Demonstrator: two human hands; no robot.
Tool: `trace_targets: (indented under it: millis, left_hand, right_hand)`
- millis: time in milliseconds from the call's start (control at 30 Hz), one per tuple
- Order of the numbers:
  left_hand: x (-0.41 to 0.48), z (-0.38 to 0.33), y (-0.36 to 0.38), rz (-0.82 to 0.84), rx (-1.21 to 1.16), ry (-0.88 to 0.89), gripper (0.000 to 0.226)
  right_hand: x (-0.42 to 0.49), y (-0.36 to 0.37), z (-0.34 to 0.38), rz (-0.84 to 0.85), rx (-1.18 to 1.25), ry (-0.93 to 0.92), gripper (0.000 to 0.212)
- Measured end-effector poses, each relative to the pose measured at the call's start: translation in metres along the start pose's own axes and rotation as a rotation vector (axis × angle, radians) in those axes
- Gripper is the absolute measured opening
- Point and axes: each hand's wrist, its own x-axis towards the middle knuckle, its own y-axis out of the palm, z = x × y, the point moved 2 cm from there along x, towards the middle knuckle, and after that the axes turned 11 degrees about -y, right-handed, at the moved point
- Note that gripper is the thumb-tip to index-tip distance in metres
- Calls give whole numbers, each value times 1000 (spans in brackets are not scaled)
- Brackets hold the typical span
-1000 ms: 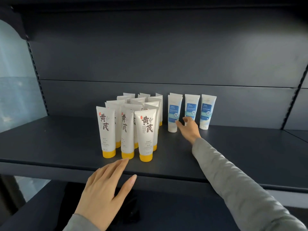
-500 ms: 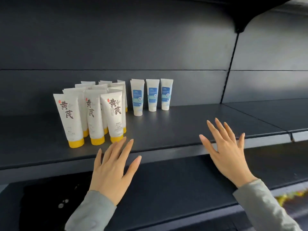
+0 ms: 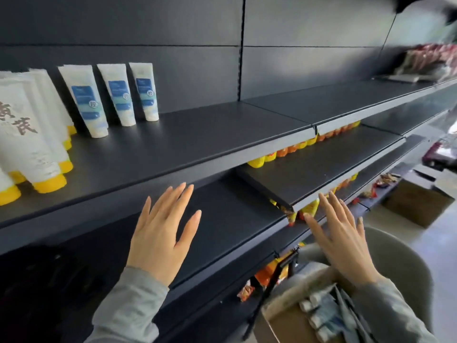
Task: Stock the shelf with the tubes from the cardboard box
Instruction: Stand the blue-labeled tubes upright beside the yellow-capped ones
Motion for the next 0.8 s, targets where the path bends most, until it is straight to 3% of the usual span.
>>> trace_targets:
  millis: [433, 800]
  left_hand:
    - [22, -50, 144, 419, -1, -6, 62]
    - [2, -59, 274, 692, 122, 77, 80]
  right_hand:
    - [-48, 52, -151, 47, 68, 443, 65]
    - [-98, 132, -247, 89, 134, 694, 65]
